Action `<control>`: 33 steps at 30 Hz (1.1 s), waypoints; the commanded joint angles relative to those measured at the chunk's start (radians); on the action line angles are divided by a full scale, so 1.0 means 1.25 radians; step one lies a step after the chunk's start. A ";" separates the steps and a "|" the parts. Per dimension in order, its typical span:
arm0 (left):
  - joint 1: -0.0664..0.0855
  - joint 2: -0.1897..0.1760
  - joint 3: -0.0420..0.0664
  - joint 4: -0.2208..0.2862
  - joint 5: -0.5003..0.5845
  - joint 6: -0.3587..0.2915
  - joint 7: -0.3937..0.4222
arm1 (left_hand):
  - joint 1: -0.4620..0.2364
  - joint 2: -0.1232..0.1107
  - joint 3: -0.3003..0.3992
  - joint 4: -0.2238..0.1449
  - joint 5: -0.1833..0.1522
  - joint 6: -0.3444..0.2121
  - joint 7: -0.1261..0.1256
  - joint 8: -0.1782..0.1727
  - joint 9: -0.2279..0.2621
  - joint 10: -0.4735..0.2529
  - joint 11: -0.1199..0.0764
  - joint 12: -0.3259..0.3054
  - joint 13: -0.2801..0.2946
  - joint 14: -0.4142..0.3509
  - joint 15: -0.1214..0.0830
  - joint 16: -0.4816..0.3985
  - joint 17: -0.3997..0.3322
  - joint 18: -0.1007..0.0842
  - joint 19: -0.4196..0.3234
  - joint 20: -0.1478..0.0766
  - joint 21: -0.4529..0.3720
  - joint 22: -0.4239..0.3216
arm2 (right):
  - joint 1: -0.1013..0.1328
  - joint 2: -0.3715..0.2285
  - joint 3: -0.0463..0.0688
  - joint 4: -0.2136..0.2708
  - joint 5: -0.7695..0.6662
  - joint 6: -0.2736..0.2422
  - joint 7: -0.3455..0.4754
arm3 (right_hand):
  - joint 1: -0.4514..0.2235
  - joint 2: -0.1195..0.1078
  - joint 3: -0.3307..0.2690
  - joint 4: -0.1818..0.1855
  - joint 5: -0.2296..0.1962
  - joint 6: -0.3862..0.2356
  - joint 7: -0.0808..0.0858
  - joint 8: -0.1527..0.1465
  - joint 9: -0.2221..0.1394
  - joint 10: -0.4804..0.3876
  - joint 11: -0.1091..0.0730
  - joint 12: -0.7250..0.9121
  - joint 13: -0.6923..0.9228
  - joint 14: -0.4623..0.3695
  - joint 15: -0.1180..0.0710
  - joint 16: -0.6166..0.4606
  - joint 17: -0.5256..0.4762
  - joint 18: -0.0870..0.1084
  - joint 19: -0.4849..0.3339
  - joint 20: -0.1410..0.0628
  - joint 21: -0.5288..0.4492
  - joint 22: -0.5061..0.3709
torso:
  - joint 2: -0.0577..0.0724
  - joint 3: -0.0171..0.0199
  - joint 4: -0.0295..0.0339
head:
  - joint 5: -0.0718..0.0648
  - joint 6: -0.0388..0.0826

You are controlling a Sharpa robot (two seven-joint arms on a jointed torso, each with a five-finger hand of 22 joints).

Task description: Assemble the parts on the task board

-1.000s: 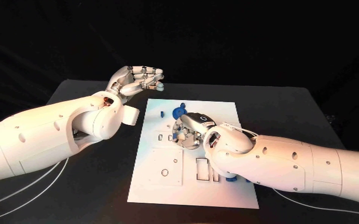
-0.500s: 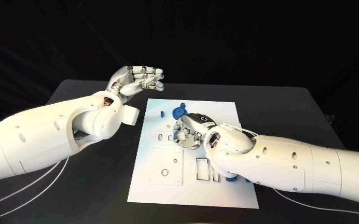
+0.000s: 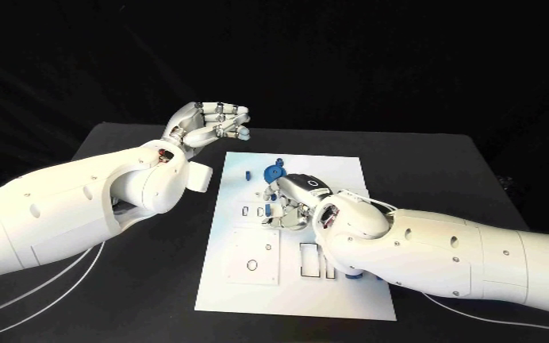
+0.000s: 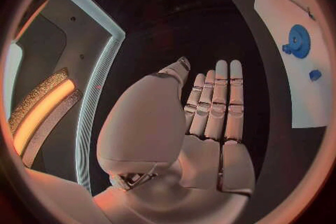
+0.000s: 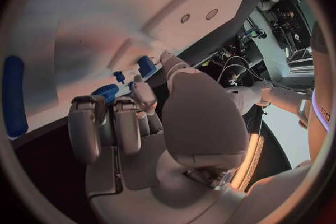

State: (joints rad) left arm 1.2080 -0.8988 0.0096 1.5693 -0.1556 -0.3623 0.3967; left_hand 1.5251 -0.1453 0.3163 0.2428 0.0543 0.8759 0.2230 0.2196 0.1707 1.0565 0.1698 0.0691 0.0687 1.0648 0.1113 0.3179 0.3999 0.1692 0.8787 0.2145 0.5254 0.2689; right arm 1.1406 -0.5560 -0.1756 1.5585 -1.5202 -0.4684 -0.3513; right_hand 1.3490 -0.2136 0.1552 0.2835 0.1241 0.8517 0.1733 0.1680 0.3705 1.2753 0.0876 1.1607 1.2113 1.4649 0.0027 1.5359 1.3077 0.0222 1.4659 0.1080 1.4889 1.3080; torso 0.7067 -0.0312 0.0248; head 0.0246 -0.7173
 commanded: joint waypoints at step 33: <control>0.006 0.091 0.000 -0.079 -0.626 0.400 -0.689 | -0.291 0.079 -0.190 0.042 0.001 -0.043 -0.098 0.403 0.256 0.020 -0.111 0.758 0.514 0.326 -0.112 0.875 0.713 -0.029 0.194 -0.103 0.599 0.513 | 0.153 -0.288 0.018 0.112 0.368 -0.004 0.121 | 0.042 0.037 -0.028 0.006 0.049 0.008 -0.004 0.007 -0.011 -0.004 -0.004 0.004 -0.001 0.063 0.005 -0.015 0.126 0.006 0.034 0.005 -0.033 0.162 | -0.016 0.0102 -0.0090 | 0.012 -0.007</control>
State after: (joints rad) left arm 1.2129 -0.7912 0.0096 1.4709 -0.8554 0.0768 -0.3852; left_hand 1.1727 -0.0475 0.0856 0.2967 0.0580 0.8271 0.1026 0.7194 0.4901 1.0870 0.0322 1.0106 0.7122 1.4635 -0.0267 1.4094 1.2915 0.1379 1.1240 0.0875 1.2700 0.9113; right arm 1.3311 -0.9150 -0.1537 1.7032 -1.0928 -0.5028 -0.2129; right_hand 1.3992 -0.1752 0.1137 0.2910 0.1802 0.8555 0.1699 0.1700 0.3559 1.2754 0.0877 1.1607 1.2097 1.4666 0.0072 1.5184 1.3074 0.0221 1.4661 0.1113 1.4484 1.3075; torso 0.6873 -0.0185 0.0129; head 0.0417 -0.7245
